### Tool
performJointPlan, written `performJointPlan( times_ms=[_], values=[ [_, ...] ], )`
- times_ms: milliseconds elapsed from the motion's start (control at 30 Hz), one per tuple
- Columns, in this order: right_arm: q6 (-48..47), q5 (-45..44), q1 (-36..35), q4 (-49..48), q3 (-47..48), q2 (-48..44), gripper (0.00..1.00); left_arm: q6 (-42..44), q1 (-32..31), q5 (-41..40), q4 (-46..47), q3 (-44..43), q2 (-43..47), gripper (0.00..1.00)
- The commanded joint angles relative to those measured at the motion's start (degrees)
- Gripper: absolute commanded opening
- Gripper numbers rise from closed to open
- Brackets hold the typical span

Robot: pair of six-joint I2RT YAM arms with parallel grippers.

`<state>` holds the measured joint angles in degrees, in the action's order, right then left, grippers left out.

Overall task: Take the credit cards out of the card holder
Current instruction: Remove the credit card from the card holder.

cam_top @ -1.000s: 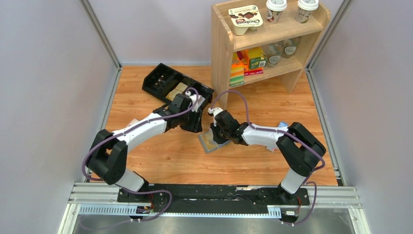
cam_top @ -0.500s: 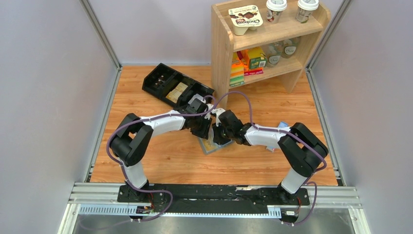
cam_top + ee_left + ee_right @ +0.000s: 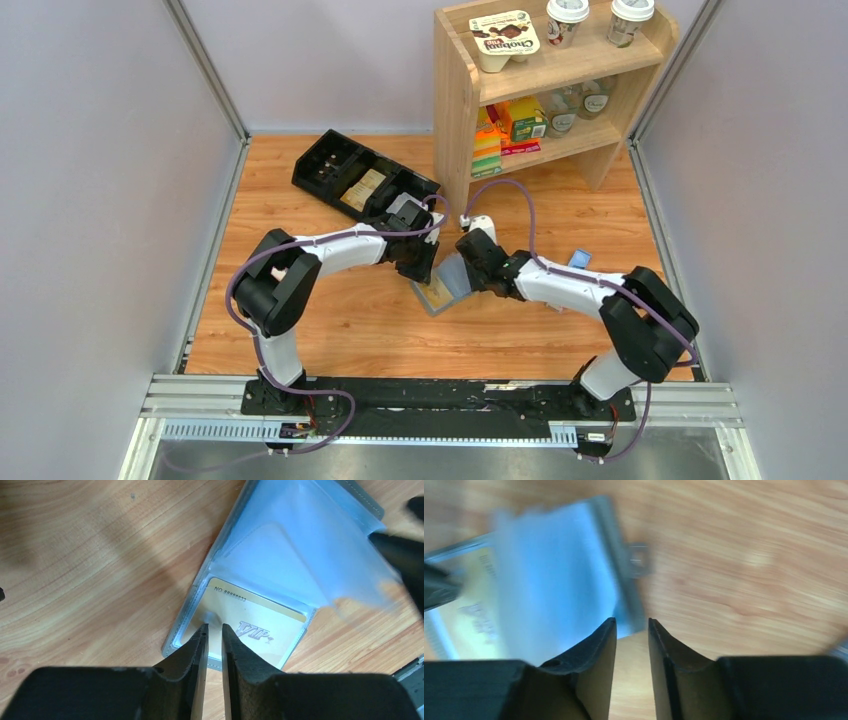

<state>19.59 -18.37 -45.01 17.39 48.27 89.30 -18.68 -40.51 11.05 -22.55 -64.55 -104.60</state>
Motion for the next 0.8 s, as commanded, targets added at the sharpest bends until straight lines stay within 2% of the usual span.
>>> performJointPlan(
  times_ms=[0, 100, 133, 233, 333, 567, 767],
  values=[
    [6.6, -17.2, 3.4, 9.4, 0.9, -6.5, 0.37, 2.7, -0.5, -3.7, -5.7, 2.2, -3.7, 0.25],
    [4.9, -14.5, 5.0, 7.8, -0.3, -11.7, 0.41, 2.9, -0.7, -3.4, -5.5, 1.9, -3.3, 0.25],
    [2.8, -10.8, 5.0, 5.1, -1.1, -13.4, 0.45, 2.9, -0.8, -3.1, -5.5, 1.7, -3.2, 0.25],
    [-2.5, 5.4, 5.0, -1.9, -3.9, -18.5, 0.45, 2.8, -0.8, -2.7, -5.4, 1.1, -2.9, 0.25],
    [-3.8, 14.0, 4.9, -6.6, -6.2, -20.7, 0.43, 2.2, -0.8, -2.0, -5.1, -0.2, -1.3, 0.25],
    [-3.0, 28.3, 5.0, -12.6, -8.9, -18.9, 0.37, 1.5, -0.8, 1.8, -4.2, -6.8, -1.3, 0.27],
    [-1.0, 34.7, 5.0, -19.9, -10.8, -16.4, 0.35, 1.1, -0.9, 4.5, -3.8, -13.7, -6.8, 0.27]
  ],
)
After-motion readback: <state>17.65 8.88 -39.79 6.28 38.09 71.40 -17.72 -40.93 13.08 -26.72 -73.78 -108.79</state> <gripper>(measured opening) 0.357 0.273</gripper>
